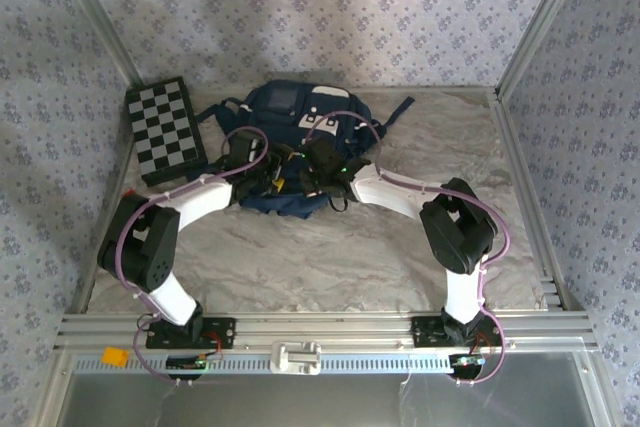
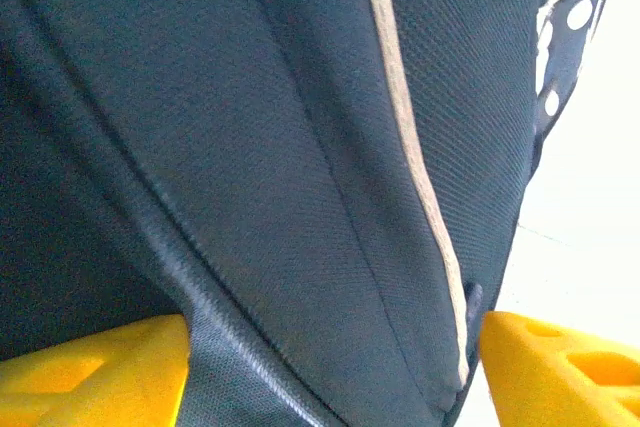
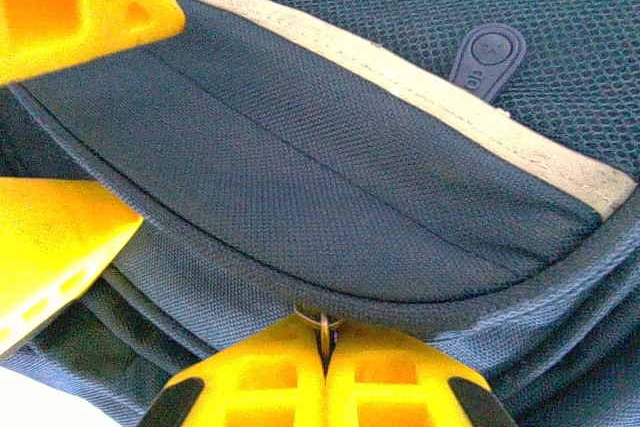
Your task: Pack the student bag
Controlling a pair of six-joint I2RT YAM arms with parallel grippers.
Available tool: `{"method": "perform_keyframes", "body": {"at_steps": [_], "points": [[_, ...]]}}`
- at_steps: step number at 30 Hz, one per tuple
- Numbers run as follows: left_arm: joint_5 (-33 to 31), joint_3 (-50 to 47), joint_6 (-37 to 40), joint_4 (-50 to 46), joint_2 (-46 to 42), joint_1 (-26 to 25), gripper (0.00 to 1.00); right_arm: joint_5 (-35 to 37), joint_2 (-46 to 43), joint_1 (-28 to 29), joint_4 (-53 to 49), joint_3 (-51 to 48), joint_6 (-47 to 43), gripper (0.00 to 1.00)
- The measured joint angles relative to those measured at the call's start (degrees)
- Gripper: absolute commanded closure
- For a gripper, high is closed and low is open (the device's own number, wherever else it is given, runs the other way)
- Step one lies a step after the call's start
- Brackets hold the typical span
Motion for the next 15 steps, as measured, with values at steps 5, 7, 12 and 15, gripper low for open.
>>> {"method": "perform_keyframes", "body": {"at_steps": [5, 7, 12, 15], "points": [[-4.8, -1.7, -2.0, -0.8, -2.6, -1.7, 0.26, 0.5, 0.0, 0.1, -0.1, 0.0, 0.0, 1.0], [-4.6, -1.1, -2.2, -1.1, -1.6, -1.6, 0.4, 0.9, 0.0, 0.2, 0.0, 0.0, 0.0, 1.0], [-3.5, 3.0, -2.2, -2.4, 4.5, -0.9, 0.87, 2.1, 0.0, 0.3, -0.2, 0.0, -0.2, 1.0], [-3.5, 3.1, -1.2, -2.7, 4.0, -0.4, 1.0, 2.5, 0.0, -0.1, -0.8, -0.4, -0.9, 1.0]]}}
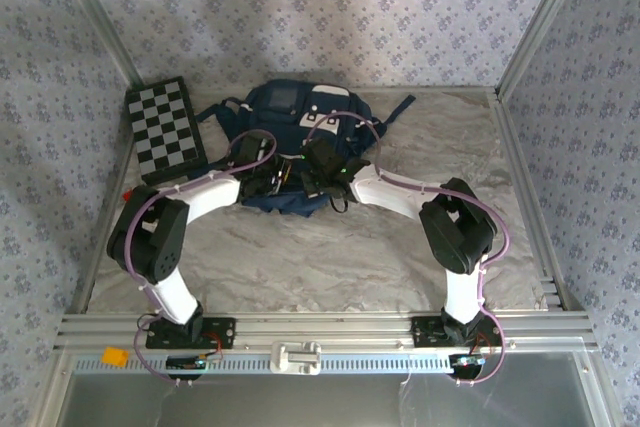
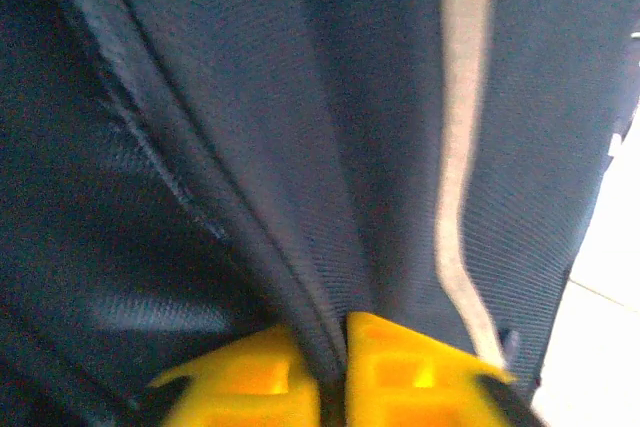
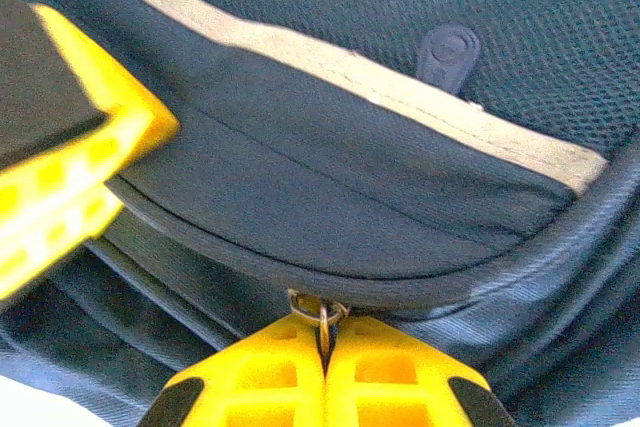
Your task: Pack the student bag
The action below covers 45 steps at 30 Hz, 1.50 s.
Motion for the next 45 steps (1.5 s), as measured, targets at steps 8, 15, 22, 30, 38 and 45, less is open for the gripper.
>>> {"method": "perform_keyframes", "body": {"at_steps": [8, 15, 22, 30, 38, 45], "points": [[6.1, 0.3, 10.4, -3.3, -1.7, 5.7, 1.0, -0.5, 0.2, -5.5, -2.1, 1.5, -4.4, 1.0], [7.9, 3.4, 19.1, -6.8, -1.9, 6.2, 0.39, 1.4, 1.7, -6.8, -6.2, 6.1, -6.8, 0.45], [-5.0, 0.0, 34.7, -16.7, -13.4, 11.0, 0.0, 10.6, -9.4, -13.0, -6.3, -5.1, -7.0, 0.07], [-29.0, -21.4, 65.6, 3.3, -25.9, 26.4, 0.0, 25.2, -20.2, -27.3, 14.9, -29.8, -14.9, 0.0], [-20.3, -35.8, 80.3, 29.3, -15.7, 27.1, 0.0, 4.1, -22.0, -43.6, 47.7, -54.7, -22.3, 0.0], [-16.5, -35.5, 84.6, 41.7, -9.6, 25.7, 0.0, -6.0, -20.3, -46.0, 58.2, -56.3, -22.3, 0.0]]}}
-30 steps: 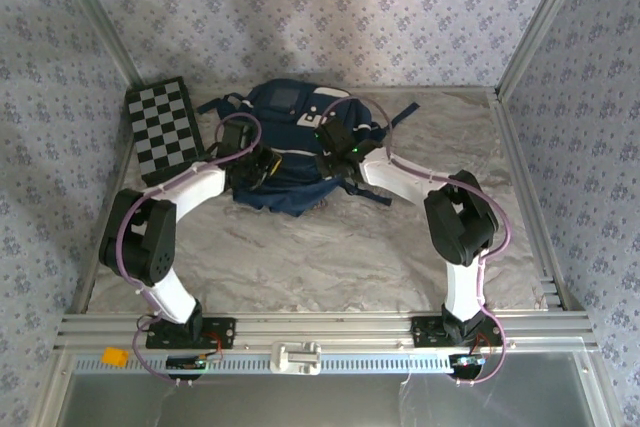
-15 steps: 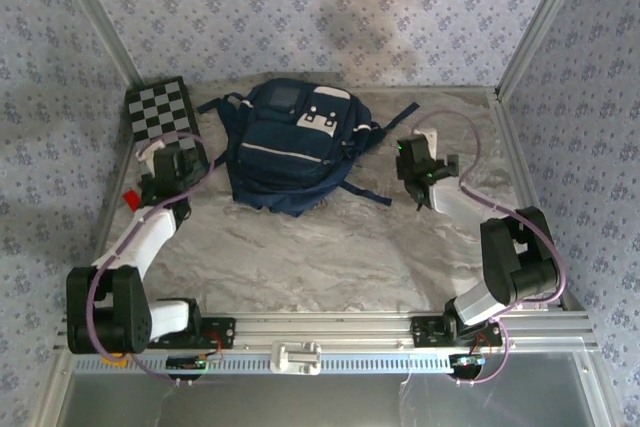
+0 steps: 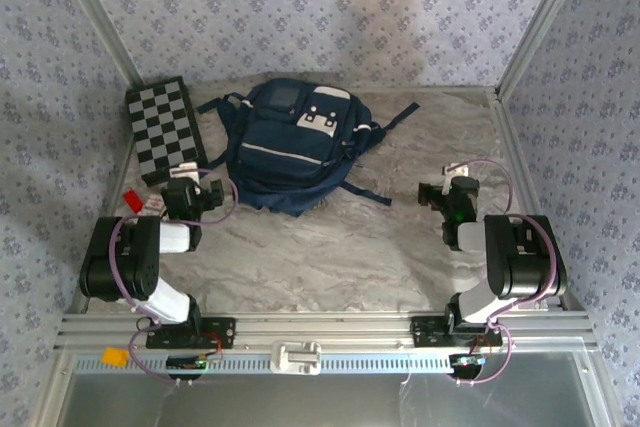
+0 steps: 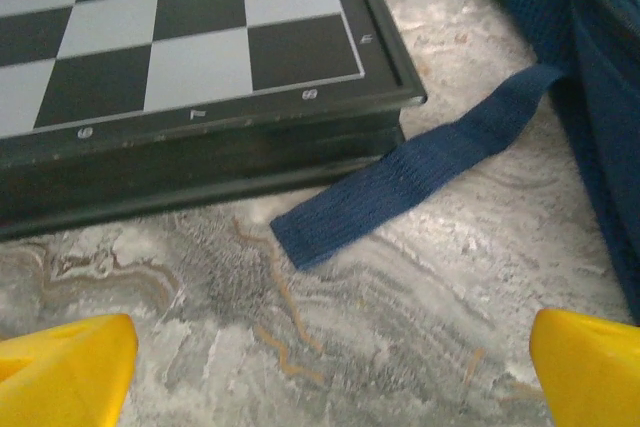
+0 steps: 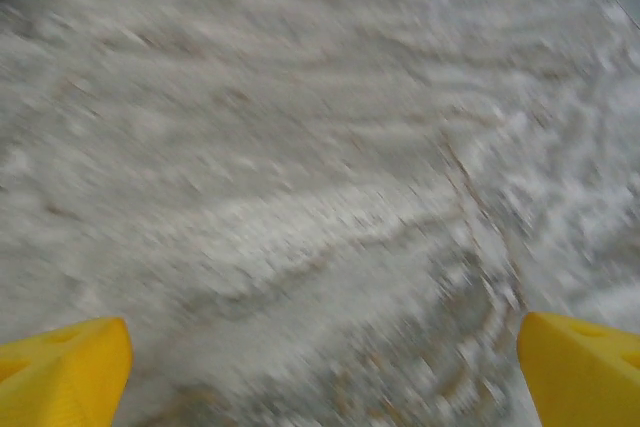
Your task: Pack the student bag
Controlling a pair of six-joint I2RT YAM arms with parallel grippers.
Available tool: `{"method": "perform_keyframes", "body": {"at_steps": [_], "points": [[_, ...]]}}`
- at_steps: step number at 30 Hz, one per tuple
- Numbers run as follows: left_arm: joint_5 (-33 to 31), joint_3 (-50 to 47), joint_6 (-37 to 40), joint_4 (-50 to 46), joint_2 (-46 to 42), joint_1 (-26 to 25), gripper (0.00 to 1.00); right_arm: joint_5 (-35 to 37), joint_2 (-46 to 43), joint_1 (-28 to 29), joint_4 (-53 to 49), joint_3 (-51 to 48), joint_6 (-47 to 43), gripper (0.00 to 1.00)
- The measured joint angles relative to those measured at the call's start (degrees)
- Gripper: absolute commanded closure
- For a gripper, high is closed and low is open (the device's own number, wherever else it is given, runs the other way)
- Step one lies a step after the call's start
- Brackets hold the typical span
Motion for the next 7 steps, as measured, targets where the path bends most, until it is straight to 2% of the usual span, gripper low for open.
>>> {"method": "perform_keyframes", "body": {"at_steps": [7], "points": [[0.0, 0.2, 0.7, 2.0, 0.0, 0.0, 0.0, -3.1, 0.0, -0.4, 2.3, 0.5, 0.0, 0.0]]}}
